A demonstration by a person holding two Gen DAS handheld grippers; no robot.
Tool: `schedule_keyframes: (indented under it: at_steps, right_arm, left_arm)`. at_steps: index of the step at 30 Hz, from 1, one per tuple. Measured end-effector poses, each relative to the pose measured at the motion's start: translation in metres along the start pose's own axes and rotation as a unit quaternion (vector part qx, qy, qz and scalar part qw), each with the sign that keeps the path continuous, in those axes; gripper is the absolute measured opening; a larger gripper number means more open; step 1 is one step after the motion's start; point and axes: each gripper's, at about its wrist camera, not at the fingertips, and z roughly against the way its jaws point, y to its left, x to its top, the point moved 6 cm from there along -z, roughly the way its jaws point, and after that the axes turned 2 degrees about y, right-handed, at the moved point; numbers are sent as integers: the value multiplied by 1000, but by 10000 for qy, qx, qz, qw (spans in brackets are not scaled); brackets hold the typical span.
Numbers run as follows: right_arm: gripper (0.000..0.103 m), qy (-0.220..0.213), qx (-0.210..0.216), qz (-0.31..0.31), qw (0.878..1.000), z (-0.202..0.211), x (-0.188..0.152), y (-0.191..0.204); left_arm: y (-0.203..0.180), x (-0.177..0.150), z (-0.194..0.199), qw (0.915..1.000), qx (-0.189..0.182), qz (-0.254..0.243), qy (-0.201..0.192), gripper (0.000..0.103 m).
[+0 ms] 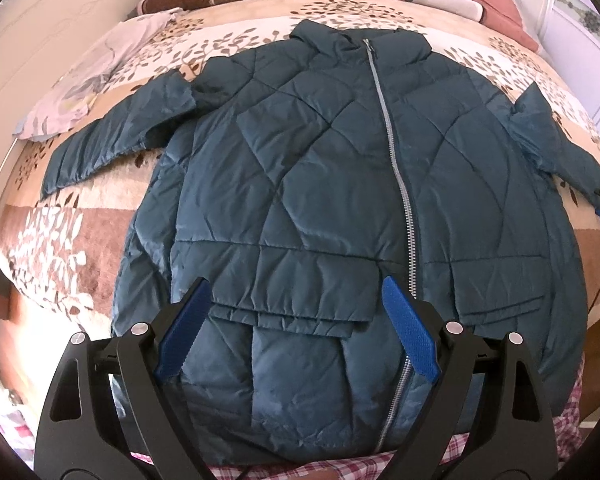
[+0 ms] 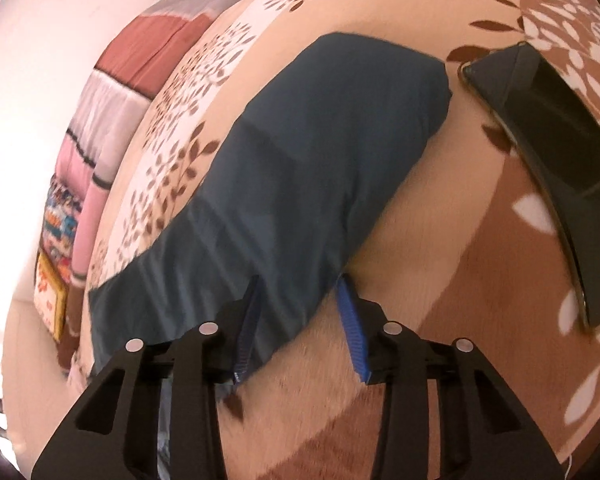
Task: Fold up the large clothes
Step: 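Grasp the jacket sleeve with the right gripper, then fold the held sleeve across the jacket front with the right gripper, release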
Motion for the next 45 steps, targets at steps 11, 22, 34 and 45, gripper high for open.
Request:
schedule_keyframes:
  at_steps: [11, 22, 34, 45]
  right_arm:
    - [5, -921, 539, 677, 9920, 41, 16, 48]
    - [5, -689, 2465, 2381, 9369, 123, -54, 236]
    - [5, 1127, 2612, 4016, 8705, 54, -279, 350]
    - [9, 2445, 1367, 4206, 8629, -34, -383, 305]
  left_arm:
    - [4, -3, -7, 9998, -134, 115, 21, 87]
    - [15, -5, -2, 9978, -503, 361, -252, 87]
    - [59, -6, 2, 9926, -680, 844, -543, 87]
    - [91, -6, -3, 9906, -667, 1056, -550, 87]
